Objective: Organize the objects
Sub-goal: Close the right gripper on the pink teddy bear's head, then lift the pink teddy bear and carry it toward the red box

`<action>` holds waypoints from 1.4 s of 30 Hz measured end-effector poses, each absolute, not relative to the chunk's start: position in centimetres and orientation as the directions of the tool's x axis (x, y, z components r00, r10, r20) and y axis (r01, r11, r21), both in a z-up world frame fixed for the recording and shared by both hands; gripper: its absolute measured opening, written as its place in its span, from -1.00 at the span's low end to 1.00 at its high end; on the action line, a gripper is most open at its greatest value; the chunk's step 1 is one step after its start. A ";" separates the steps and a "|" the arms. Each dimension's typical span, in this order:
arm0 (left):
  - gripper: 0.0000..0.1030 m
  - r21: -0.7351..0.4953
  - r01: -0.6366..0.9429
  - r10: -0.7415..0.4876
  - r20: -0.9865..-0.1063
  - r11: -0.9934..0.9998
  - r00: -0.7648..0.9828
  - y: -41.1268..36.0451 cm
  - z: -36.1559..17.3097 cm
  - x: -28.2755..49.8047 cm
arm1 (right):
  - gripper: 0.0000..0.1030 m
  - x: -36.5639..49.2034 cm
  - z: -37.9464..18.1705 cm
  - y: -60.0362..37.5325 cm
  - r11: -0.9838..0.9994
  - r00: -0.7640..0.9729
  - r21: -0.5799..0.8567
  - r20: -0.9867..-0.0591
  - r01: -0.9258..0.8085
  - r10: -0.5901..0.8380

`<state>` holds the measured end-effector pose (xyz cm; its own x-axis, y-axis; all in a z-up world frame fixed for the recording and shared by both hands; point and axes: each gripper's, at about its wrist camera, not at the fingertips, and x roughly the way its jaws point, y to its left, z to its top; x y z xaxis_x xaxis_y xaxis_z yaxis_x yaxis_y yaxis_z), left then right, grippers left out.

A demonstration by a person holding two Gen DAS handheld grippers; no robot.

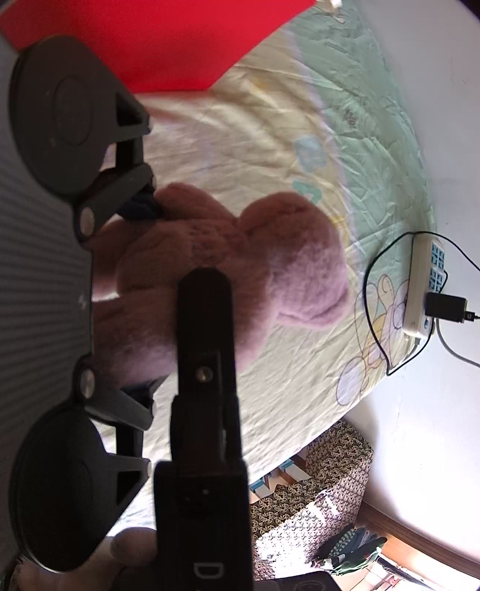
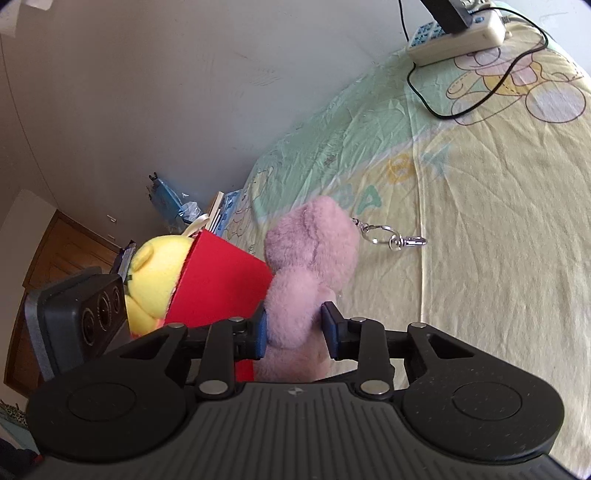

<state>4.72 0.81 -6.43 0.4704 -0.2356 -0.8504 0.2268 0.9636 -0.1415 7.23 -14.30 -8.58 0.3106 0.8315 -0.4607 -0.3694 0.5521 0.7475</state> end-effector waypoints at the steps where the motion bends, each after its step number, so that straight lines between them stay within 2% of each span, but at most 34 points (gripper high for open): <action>1: 0.40 -0.141 0.228 -0.237 -0.847 0.963 0.477 0.7 -6.2 4.1 | -0.36 6.7 -8.2 -14.2 0.554 0.313 0.740 -0.460 -0.382 0.831; 10: 0.40 -0.131 0.190 -0.218 -0.790 0.973 0.573 1.5 -2.3 -0.9 | -0.36 2.0 -5.0 -13.8 0.527 0.330 0.708 -0.413 -0.471 0.849; 25: 0.40 -0.104 0.209 -0.226 -0.639 0.972 0.735 4.5 5.1 -7.2 | -0.36 -2.4 1.0 -11.2 0.448 0.403 0.682 -0.238 -0.579 0.884; 32: 0.40 -0.090 0.263 -0.267 -0.556 0.961 0.787 9.8 8.5 -8.6 | -0.37 -3.5 3.6 -5.7 0.444 0.452 0.658 -0.173 -0.609 0.875; 42: 0.40 -0.059 0.279 -0.270 -0.497 0.959 0.824 21.0 10.7 -8.9 | -0.37 -3.6 4.9 5.7 0.444 0.478 0.620 -0.124 -0.647 0.869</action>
<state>-8.94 20.97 10.71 0.8245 -0.2705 -0.4970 0.2789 0.9585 -0.0590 -3.58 5.69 4.86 0.4783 0.8694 -0.1242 -0.6468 0.4444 0.6198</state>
